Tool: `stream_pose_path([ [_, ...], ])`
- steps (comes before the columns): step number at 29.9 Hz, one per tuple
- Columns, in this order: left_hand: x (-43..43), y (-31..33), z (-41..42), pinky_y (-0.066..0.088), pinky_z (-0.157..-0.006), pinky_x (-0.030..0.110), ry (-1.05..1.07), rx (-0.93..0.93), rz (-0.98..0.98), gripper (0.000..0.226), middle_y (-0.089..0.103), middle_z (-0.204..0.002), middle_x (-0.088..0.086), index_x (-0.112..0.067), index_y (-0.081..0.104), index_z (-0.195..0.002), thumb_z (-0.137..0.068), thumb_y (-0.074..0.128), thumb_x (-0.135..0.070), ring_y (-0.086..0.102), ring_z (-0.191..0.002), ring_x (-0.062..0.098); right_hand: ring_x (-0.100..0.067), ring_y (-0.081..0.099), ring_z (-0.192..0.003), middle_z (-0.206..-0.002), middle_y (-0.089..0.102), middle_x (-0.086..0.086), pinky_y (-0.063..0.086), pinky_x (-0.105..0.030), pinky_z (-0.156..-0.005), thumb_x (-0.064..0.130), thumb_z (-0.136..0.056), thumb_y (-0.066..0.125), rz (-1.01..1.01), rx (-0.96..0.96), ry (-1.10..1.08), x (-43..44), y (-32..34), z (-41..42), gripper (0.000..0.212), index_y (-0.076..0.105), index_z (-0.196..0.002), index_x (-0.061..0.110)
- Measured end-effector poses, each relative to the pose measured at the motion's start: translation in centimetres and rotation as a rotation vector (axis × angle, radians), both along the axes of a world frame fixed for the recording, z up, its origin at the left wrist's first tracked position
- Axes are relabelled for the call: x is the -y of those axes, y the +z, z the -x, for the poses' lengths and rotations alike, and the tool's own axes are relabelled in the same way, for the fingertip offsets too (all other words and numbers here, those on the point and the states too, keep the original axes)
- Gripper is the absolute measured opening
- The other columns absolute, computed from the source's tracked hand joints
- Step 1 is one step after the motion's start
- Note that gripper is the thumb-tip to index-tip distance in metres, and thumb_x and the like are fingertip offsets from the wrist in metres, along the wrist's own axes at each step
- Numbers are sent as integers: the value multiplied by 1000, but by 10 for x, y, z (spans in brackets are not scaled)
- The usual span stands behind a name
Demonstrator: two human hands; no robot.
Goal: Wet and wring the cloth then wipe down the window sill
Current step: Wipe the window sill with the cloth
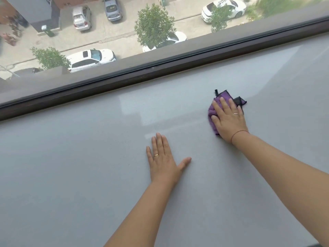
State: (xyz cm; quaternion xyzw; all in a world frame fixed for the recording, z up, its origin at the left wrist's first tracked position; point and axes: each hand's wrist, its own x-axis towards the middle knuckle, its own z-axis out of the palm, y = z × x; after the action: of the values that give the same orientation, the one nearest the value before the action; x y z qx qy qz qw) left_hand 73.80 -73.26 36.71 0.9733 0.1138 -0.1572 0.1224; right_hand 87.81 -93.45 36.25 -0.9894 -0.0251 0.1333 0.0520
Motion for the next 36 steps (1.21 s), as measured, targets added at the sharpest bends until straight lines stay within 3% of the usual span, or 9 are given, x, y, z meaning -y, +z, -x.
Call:
stream_pose_path([
  [3, 0, 0, 0, -21, -112, 44, -4, -10, 7, 109, -33, -153, 7, -8, -31, -140, -79, 25, -79, -33, -139, 22, -24, -11, -146, -160, -7, 4, -8, -45, -116, 43, -99, 25, -14, -5, -55, -35, 4, 17, 57, 4, -150, 33],
  [8, -1, 4, 2, -19, -114, 44, -21, 22, -38, 108, -28, -154, 8, -6, -23, -144, -81, 29, -77, -28, -142, 23, -20, -15, -146, -160, -11, 6, -14, -40, -115, 46, -99, 24, -46, 11, 392, -88, -1, 71, 57, 0, -150, 35],
  [10, 1, 6, 9, -22, -111, 42, -37, 41, -42, 112, -30, -154, 7, -7, -24, -144, -78, 27, -80, -29, -141, 23, -17, -13, -146, -159, -9, 8, -12, -38, -117, 46, -99, 24, -45, 13, 435, -68, 0, 65, 57, 0, -150, 36],
  [15, 7, 6, 45, -24, -111, 42, -83, 19, 2, 106, -32, -153, 6, -11, -34, -136, -79, 23, -79, -36, -136, 22, -16, -11, -147, -160, -8, 8, -7, -38, -118, 44, -99, 22, 0, 13, 94, 2, 1, 53, 56, 1, -150, 34],
  [19, 6, 2, 49, -25, -111, 43, -63, 22, 12, 102, -37, -150, 3, -12, -36, -134, -81, 22, -78, -37, -136, 21, -23, -12, -146, -160, -8, 5, -9, -44, -116, 43, -99, 24, -23, -15, -111, -33, 7, 65, 57, 3, -151, 32],
  [26, -5, -1, 48, -22, -111, 39, -110, 23, 75, 110, -28, -155, 4, -10, -21, -146, -79, 38, -75, -30, -140, 19, -17, -17, -145, -159, -14, 8, -16, -37, -115, 46, -99, 22, -52, -14, 358, -71, 2, 126, 57, -3, -149, 36],
  [31, -6, 1, 61, -23, -110, 40, -114, 40, -11, 102, -29, -155, 6, -10, -21, -146, -83, 28, -74, -30, -141, 22, -16, -13, -146, -160, -10, 8, -8, -38, -118, 44, -99, 22, -4, -25, 24, 6, 6, 119, 56, 0, -150, 34],
  [34, 8, 1, 75, -20, -112, 41, -79, 101, -41, 85, -28, -155, 6, -11, -18, -147, -93, 26, -60, -28, -142, 23, -21, -14, -146, -160, -10, 5, -9, -42, -117, 43, -99, 23, -15, -40, -141, -7, 8, 128, 57, 1, -150, 33],
  [36, 21, 0, 82, -18, -113, 40, -58, 140, -10, 73, -23, -157, 6, -11, -13, -149, -98, 26, -47, -23, -143, 23, -23, -16, -146, -160, -12, 5, -12, -43, -115, 44, -98, 24, -36, -24, -94, -37, 7, 144, 59, 0, -150, 32],
])
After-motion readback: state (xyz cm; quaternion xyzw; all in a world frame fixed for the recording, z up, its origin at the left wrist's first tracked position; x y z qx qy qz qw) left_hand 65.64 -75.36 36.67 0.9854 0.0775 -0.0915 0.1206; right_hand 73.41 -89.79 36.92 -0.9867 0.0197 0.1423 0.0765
